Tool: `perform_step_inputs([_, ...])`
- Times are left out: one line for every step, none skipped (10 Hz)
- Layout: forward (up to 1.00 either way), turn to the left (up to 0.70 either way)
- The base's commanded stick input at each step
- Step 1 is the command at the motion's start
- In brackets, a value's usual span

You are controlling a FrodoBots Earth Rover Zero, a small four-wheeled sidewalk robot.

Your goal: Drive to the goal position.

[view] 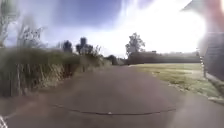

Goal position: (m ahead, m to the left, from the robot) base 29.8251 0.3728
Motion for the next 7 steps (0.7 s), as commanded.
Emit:
perform_step_inputs([0.85, -0.34])
perform_step_inputs([0.85, -0.34])
perform_step_inputs([0.85, 0.00])
perform_step_inputs([0.85, 0.00])
perform_step_inputs([0.85, 0.00])
perform_step_inputs([0.85, 0.00])
perform_step_inputs([0.85, 0.00])
